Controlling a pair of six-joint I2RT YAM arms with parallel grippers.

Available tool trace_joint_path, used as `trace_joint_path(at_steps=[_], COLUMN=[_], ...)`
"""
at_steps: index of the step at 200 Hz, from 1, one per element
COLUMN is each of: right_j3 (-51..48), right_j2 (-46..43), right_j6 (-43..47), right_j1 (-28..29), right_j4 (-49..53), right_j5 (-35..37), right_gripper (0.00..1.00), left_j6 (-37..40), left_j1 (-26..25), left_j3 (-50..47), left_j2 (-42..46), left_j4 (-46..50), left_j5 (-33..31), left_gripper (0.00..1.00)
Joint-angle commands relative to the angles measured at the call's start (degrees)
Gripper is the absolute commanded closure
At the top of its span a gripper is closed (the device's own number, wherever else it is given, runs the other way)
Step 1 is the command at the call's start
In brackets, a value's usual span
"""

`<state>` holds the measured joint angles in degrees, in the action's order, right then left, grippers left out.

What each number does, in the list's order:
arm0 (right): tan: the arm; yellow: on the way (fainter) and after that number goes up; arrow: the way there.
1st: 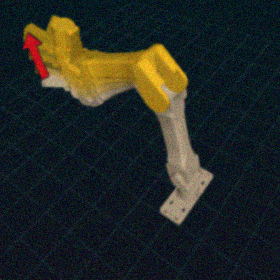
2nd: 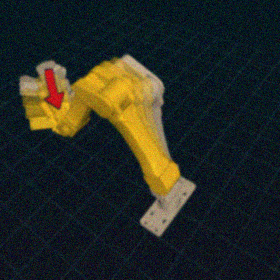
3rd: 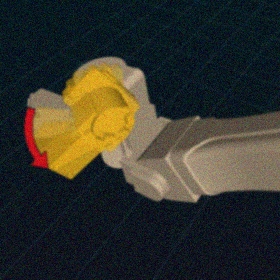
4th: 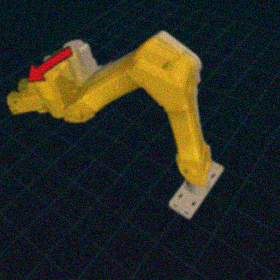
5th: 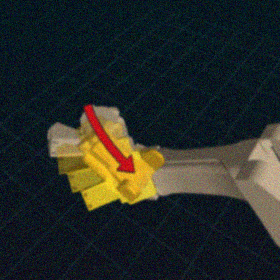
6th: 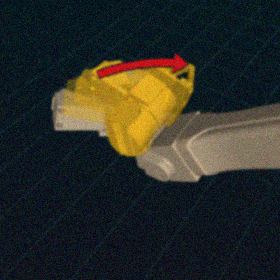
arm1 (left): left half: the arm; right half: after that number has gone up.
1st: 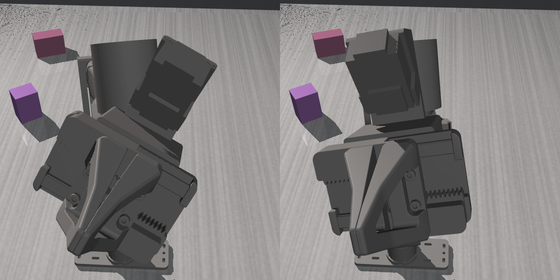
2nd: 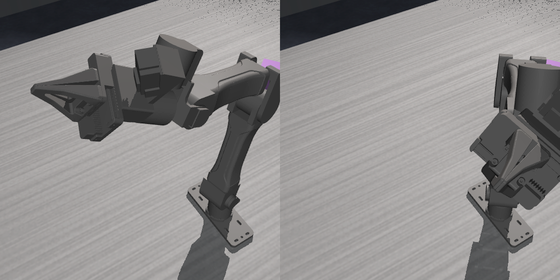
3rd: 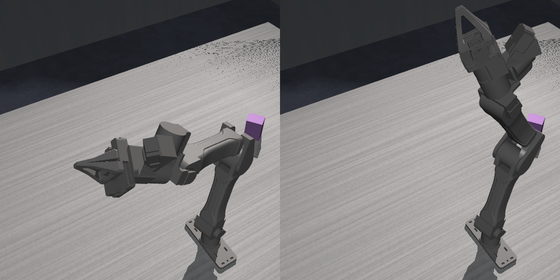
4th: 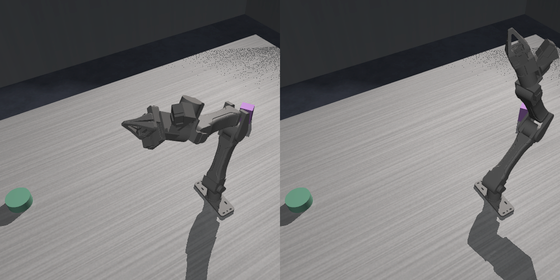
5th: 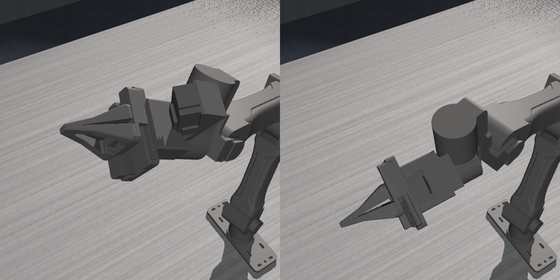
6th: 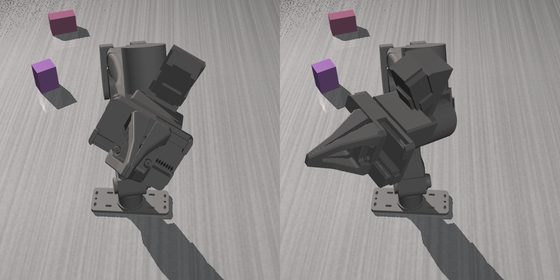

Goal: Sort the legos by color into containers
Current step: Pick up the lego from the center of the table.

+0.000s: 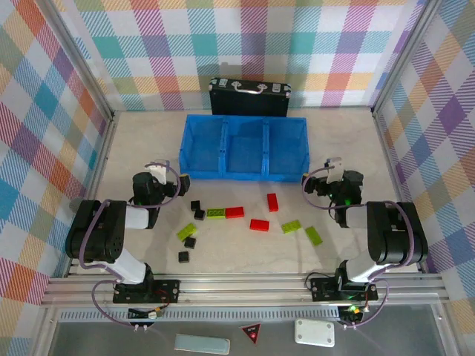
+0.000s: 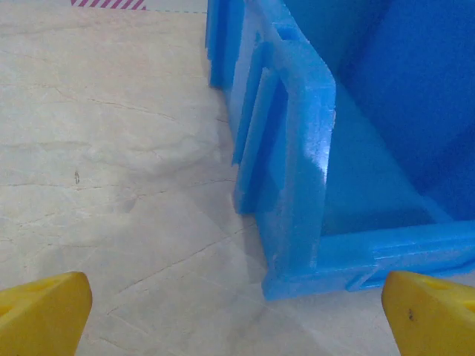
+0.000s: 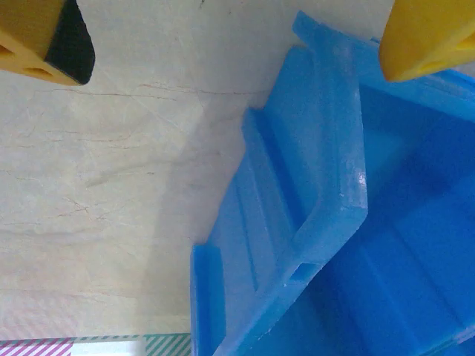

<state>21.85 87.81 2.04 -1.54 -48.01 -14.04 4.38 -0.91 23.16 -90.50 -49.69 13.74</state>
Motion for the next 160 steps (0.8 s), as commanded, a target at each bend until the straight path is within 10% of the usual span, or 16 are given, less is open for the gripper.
trace_joint_path(at_steps=[1, 160], right_j3=[0.1, 0.4], right_j2=[-0.1, 0.0], right_j6=[0.7, 0.3], right_j1=[-0.1, -0.2], right_j4=[-2.2, -1.8], right_j5=[-1.5, -0.9], right_gripper=[0.01, 0.01], left_j6=[1.1, -0.8], left_j1=[0.5, 0.5], left_j3=[-0.7, -0.3], left_j2=[0.0, -0.2], left_j4=[-1.7, -1.4], left_j5=[1.6, -3.2], left_gripper=[0.00, 0.00])
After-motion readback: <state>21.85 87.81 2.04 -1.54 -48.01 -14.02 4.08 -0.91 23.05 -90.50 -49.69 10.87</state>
